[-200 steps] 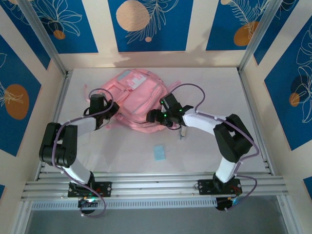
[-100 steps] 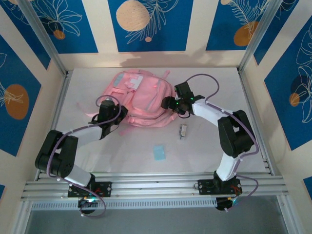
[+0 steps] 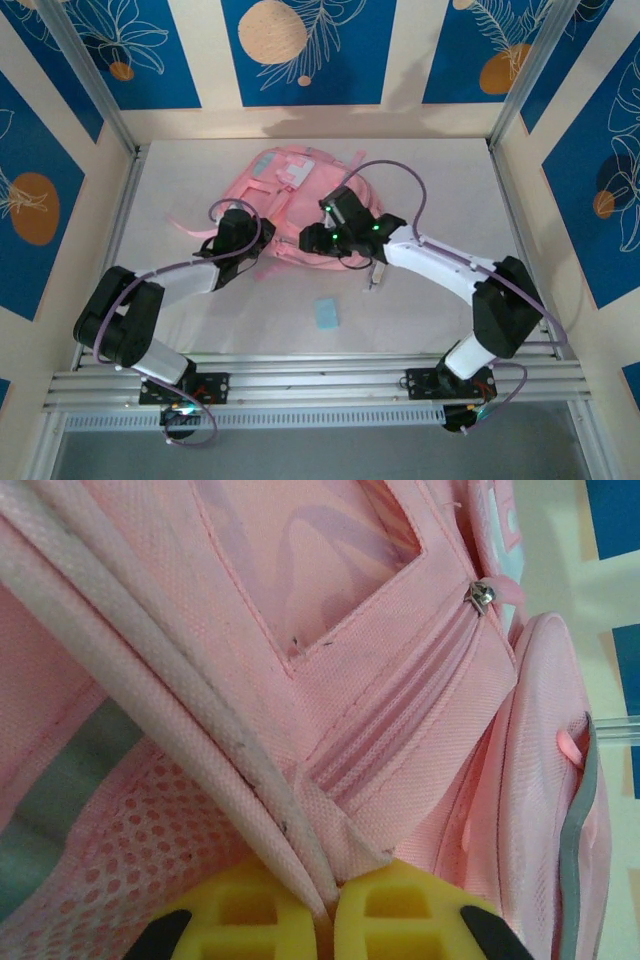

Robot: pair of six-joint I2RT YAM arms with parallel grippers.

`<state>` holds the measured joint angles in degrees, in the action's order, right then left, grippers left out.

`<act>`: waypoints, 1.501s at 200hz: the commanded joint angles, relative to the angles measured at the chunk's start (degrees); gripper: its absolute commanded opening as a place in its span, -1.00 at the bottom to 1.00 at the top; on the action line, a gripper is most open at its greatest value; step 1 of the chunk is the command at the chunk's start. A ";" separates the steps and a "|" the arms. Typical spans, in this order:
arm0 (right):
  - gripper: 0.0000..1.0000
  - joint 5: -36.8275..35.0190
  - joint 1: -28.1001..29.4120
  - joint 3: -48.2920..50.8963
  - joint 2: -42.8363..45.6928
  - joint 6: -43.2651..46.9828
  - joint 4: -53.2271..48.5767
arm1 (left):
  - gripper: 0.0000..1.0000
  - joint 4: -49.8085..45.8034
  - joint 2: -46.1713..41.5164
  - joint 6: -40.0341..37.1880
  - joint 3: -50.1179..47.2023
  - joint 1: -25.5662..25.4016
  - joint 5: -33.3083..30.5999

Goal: Pack the student bag

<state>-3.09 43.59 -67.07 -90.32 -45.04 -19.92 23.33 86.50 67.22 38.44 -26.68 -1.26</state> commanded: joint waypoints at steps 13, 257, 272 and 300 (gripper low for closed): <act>-0.22 3.31 2.50 0.98 -5.48 -6.29 11.88 | -1.00 5.50 -2.21 0.81 1.77 -1.64 0.56; -0.56 -27.72 3.15 -4.26 -21.17 -5.00 23.79 | -1.00 4.71 -8.83 5.86 -2.34 -2.23 2.80; -0.80 -23.64 2.02 -3.93 -21.05 -2.12 25.30 | -1.00 4.91 -8.13 5.90 -2.36 -2.16 2.58; -1.00 -19.86 0.98 -3.77 -19.69 0.96 23.30 | -1.00 6.26 -6.17 5.72 -2.45 -1.72 2.02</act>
<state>-19.33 50.30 -71.83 -111.28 -49.84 0.97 24.88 82.02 72.16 36.01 -27.40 -3.99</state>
